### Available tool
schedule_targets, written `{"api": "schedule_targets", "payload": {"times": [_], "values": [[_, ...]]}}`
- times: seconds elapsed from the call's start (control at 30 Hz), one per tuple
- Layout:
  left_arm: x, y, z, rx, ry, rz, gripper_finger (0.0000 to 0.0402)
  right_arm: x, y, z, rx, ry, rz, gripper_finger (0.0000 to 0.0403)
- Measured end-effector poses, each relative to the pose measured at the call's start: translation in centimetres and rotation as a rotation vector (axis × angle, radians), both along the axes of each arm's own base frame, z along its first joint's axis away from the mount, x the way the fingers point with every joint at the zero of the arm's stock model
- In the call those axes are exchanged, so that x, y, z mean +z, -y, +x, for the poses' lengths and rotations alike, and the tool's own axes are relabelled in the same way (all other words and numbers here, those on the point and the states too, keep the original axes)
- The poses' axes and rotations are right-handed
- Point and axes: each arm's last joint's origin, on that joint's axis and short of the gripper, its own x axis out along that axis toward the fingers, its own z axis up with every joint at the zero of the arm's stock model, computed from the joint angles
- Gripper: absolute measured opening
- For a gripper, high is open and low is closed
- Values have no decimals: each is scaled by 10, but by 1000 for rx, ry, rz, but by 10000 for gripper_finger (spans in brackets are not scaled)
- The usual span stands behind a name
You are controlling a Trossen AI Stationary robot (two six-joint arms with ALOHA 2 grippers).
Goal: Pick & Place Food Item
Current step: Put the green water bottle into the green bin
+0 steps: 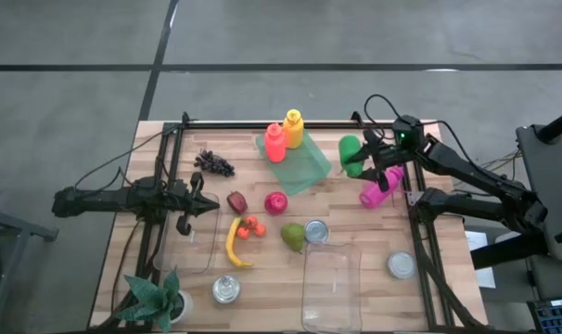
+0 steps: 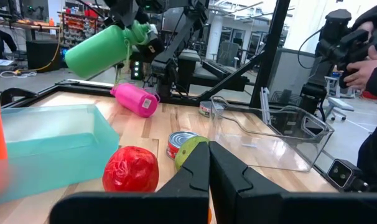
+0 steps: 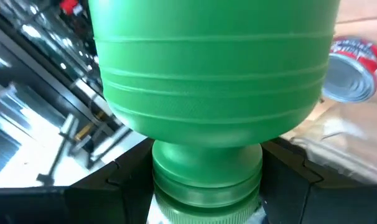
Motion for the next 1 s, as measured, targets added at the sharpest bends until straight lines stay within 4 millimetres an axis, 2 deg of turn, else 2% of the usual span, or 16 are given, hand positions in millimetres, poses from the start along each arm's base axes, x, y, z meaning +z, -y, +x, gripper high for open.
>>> {"api": "schedule_targets", "payload": {"times": [0.2,0.33,0.5,0.73,1.0], "values": [[0,0,0,0,0,0,1,1,-1,4,-150,-42,195,224],[0,0,0,0,0,0,1,2,-1,7,-180,-39,263,224],[0,0,0,0,0,0,1,2,2,12,-188,-22,275,224],[0,0,0,0,0,0,1,9,12,25,-213,108,237,224],[0,0,0,0,0,0,1,-1,19,43,-296,128,348,224]]}}
